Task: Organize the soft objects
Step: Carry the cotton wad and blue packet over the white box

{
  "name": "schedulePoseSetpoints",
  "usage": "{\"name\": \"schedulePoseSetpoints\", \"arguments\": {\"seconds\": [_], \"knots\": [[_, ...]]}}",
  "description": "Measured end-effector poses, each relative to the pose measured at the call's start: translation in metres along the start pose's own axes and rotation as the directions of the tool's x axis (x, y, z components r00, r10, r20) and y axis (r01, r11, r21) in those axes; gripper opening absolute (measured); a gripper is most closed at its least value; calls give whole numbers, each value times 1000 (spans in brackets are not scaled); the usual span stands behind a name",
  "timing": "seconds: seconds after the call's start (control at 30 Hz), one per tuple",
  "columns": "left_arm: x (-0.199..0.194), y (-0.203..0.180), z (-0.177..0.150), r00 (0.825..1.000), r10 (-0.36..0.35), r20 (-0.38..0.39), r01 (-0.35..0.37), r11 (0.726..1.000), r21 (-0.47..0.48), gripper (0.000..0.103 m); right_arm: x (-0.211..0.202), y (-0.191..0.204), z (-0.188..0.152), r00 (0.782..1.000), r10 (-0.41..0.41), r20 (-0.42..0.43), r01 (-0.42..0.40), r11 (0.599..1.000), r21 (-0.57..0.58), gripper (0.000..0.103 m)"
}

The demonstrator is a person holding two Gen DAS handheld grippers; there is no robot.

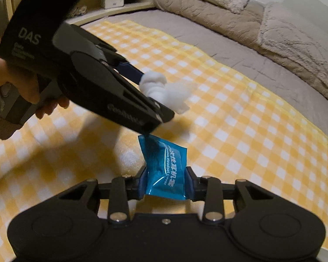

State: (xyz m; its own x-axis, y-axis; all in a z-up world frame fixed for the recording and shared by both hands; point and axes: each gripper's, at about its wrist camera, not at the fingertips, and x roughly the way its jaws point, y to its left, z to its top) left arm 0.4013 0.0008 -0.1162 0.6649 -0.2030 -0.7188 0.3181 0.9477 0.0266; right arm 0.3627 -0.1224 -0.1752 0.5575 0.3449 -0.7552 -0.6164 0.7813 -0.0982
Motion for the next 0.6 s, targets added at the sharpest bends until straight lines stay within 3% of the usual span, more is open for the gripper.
{"name": "schedulePoseSetpoints", "arguments": {"seconds": [0.6], "knots": [[-87, -8, 19, 991, 61, 116, -42, 986, -159, 67, -85, -11, 6, 976, -160, 146, 141, 981, 130, 36]]}}
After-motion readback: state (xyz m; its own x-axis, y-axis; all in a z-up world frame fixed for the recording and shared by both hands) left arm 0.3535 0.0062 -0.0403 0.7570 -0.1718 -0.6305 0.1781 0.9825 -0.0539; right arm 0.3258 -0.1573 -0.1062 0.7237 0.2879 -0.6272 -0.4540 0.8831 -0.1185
